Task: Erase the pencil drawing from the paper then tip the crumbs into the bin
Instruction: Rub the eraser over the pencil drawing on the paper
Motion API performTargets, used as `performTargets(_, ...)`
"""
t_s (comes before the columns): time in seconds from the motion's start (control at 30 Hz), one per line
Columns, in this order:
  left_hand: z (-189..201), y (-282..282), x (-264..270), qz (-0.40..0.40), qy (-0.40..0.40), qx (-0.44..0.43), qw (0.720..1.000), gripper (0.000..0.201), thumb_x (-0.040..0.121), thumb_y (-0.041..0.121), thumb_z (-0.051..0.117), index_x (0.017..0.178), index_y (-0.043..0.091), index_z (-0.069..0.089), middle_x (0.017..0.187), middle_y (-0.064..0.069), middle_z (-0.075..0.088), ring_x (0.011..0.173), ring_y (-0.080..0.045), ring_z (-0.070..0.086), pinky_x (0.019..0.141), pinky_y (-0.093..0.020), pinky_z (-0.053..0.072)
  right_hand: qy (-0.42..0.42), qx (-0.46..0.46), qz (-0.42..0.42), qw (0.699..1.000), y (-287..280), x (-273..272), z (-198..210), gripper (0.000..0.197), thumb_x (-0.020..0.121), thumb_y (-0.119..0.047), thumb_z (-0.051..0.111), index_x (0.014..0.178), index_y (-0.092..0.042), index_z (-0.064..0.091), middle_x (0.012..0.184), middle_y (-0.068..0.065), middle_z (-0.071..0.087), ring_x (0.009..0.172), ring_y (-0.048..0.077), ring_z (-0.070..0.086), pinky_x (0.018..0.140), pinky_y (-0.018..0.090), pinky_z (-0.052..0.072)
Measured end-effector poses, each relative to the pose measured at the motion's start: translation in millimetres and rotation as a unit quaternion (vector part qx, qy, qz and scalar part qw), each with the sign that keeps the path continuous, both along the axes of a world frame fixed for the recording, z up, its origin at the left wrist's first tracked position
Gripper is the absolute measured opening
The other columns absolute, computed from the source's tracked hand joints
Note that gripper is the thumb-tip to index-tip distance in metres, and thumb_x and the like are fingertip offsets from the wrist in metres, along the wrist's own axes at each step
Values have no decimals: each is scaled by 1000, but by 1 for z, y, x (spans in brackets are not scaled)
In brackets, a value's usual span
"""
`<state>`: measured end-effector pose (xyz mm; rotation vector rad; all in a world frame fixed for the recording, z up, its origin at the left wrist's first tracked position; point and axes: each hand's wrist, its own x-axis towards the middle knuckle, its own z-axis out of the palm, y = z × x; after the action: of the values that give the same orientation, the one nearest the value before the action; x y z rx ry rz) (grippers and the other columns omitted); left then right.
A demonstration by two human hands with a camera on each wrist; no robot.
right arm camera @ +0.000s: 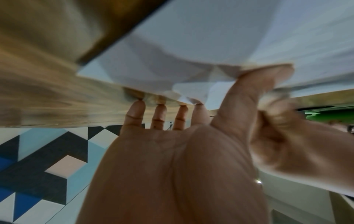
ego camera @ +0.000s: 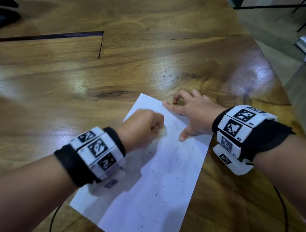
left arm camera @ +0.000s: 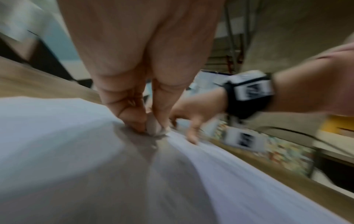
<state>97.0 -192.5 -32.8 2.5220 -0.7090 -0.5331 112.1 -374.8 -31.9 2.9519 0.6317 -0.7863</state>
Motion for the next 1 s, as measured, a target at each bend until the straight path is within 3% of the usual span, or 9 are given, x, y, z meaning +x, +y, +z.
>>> performTargets(0.07,-1,7,-18,-55,8,14,998,25,82,22,60,62,18,46,62,2,49,58,-15,42,54,-15,32,-1,-2,0,1000,0,0,0,108,65,-59,73,146,-45,3,133,-7,16,116,19,22,98,34,31)
performTargets(0.2,-3,9,-29,-56,-30,18,998,10,81,12,55,72,8,53,75,-8,52,68,-25,49,61,-32,36,9,21,-5,1000,-5,2,2,102,67,-54,75,144,-50,7,134,-10,15,111,15,19,96,28,28)
performTargets(0.37,3,5,-18,-16,12,25,999,6,76,8,59,77,13,63,66,3,54,60,-13,47,55,-14,34,0,14,15,1000,-14,4,6,95,69,-52,74,142,-53,14,136,-12,17,112,16,22,97,29,26)
performTargets(0.53,12,-11,34,131,-39,-21,990,9,74,5,63,82,9,66,69,-3,59,66,-18,52,62,-22,35,-29,13,20,999,-15,3,2,95,65,-58,72,139,-57,13,136,-11,18,115,18,22,89,31,25)
performTargets(0.6,7,-20,39,147,-48,-24,988,8,75,3,62,80,9,64,69,-3,58,70,-19,52,64,-22,35,-37,-1,10,999,-17,4,0,96,63,-62,72,138,-60,11,143,-7,13,129,24,13,99,37,23)
performTargets(0.67,1,-25,29,152,-47,-30,987,8,77,4,58,79,10,62,65,-1,55,71,-19,50,62,-23,34,-25,-16,-12,999,-17,3,0,97,61,-63,72,136,-63,10,154,-7,-9,140,30,-18,114,51,3)
performTargets(0.73,-5,-23,7,114,-28,-38,992,17,78,4,53,71,19,58,57,5,54,62,-17,52,53,-22,32,-19,-24,-30,999,-16,3,0,97,59,-63,73,134,-66,11,152,-9,-30,133,30,-40,110,60,-14)
performTargets(0.87,-1,-19,-18,-25,30,2,999,33,81,11,59,57,29,44,56,12,50,52,-2,45,51,-10,33,-8,-35,-44,998,-16,4,-2,96,60,-64,72,131,-69,9,146,-8,-41,129,31,-45,104,61,-19)
performTargets(1.0,5,-30,20,57,-41,-33,997,14,78,6,60,73,18,63,66,2,56,64,-19,55,60,-20,41,0,-37,-49,998,-17,3,-2,94,56,-68,71,135,-62,19,147,-5,-41,129,33,-44,108,65,-14)
